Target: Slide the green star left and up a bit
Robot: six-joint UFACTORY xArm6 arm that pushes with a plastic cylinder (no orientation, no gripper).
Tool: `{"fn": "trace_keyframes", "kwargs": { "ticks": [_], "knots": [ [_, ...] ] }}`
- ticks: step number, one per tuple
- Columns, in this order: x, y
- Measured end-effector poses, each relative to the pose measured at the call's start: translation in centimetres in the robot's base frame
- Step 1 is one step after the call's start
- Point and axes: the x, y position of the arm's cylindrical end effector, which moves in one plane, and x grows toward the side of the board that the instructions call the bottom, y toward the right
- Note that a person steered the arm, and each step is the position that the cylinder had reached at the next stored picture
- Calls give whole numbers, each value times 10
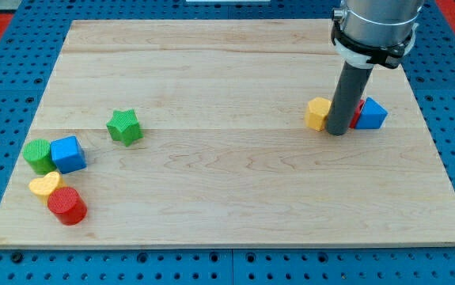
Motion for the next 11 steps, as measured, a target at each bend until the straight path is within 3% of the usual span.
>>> {"fn": "trace_keyframes", "kwargs": {
  "ticks": [2,4,5,8,11],
  "knots": [
    [-6,-15],
    [35,-41],
    [34,-75],
    [23,-258],
    [4,-326]
  ]
}}
